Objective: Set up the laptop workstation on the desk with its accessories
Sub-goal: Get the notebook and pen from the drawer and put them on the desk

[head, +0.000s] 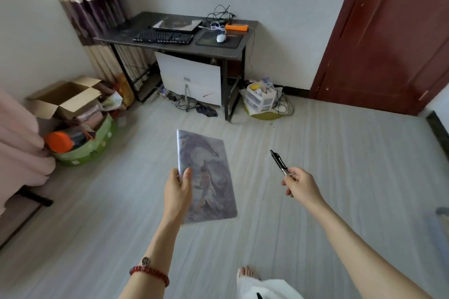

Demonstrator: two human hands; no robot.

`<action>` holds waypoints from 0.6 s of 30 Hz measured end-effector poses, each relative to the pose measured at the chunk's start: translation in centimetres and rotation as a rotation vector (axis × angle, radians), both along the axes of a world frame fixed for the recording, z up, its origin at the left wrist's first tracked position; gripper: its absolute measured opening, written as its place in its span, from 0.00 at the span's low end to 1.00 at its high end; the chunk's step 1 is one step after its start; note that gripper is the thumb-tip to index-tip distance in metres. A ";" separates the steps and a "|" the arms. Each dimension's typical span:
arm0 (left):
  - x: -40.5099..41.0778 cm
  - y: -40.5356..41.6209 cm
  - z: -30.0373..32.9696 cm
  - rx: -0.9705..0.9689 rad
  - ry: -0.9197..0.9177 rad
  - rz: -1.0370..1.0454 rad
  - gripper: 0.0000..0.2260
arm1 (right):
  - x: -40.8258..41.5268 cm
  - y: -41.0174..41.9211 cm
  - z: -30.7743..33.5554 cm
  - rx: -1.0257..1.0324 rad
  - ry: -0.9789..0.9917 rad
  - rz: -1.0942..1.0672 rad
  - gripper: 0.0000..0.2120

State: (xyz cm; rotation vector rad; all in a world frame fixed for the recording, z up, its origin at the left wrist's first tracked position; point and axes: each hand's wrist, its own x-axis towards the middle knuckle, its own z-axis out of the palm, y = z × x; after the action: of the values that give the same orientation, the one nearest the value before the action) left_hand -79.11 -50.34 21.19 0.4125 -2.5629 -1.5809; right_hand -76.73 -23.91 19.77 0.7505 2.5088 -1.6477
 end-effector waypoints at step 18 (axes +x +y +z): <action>-49.0 -20.3 -1.1 0.040 0.038 0.477 0.13 | -59.4 -19.4 0.2 -0.011 -0.003 0.477 0.12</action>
State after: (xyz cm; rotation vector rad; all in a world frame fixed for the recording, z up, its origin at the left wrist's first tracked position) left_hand -128.10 -70.60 20.08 0.9069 -2.1832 -1.4414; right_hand -136.12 -43.32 20.02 0.1283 2.4173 -1.4809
